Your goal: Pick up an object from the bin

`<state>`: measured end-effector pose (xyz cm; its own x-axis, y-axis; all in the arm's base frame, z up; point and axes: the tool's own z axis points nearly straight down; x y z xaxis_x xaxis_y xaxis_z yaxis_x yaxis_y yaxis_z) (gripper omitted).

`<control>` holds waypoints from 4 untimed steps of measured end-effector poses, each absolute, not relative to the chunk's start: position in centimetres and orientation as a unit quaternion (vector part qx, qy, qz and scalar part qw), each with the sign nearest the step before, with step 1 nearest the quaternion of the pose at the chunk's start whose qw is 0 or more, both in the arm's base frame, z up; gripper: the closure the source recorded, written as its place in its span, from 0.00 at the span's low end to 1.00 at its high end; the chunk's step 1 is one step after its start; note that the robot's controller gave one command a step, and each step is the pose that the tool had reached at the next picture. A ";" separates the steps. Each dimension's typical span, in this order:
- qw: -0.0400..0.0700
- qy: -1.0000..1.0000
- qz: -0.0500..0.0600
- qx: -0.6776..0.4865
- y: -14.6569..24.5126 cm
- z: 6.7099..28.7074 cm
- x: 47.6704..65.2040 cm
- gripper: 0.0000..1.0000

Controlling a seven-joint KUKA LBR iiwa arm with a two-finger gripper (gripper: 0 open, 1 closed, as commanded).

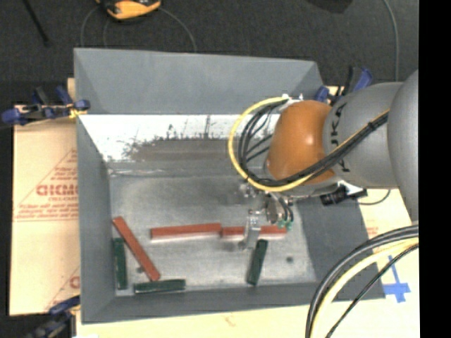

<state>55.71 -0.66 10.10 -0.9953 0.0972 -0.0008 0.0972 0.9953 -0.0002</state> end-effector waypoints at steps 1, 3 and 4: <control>0.001 0.997 0.001 0.079 -2.7 7.1 55.7 0.00; 0.001 0.998 0.000 0.055 -0.2 7.1 54.4 1.00; 0.000 0.999 0.000 0.055 -0.2 7.4 54.3 1.00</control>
Offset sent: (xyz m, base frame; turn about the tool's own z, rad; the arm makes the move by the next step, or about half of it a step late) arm -0.0140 0.0057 -0.0310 0.0174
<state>54.33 -0.21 7.43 -0.9940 0.1090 -0.0007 0.1090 0.9940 -0.0006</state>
